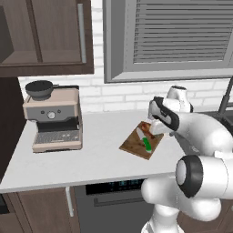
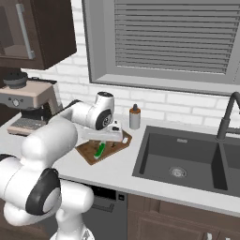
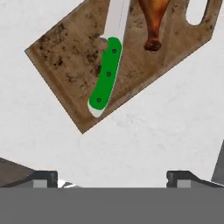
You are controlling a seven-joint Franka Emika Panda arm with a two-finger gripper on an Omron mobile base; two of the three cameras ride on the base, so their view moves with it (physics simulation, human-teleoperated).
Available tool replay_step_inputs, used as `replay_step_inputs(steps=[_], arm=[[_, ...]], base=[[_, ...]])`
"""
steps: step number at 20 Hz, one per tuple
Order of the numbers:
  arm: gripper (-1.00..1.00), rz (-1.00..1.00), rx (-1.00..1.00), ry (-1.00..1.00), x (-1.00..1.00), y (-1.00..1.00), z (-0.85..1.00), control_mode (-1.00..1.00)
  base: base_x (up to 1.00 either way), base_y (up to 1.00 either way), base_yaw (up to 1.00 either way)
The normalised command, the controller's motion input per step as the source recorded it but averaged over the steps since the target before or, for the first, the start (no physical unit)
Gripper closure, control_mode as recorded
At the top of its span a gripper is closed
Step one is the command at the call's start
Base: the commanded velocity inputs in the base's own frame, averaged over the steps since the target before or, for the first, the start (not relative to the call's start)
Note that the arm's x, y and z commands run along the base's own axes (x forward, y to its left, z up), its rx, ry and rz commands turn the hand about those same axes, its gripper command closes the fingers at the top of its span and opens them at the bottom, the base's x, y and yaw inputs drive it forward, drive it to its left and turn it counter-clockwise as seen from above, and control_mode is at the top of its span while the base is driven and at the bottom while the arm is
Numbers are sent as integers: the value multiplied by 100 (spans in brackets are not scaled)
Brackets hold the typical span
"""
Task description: Pick up the knife from the drawer and place it on the cutting board. Then place the meat from the plate to the cutting board.
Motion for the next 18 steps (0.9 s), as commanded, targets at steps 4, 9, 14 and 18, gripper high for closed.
replay_step_inputs(steps=[4,9,14,18], arm=[[-100,1,0,0,-66,0,87,-100],[-100,5,0,0,-66,12,100,-100],[-100,8,0,-1,-71,33,100,-100],[-100,7,0,-16,-67,34,96,-100]], base=[[0,0,0],[0,0,0],[0,0,0],[0,0,0]])
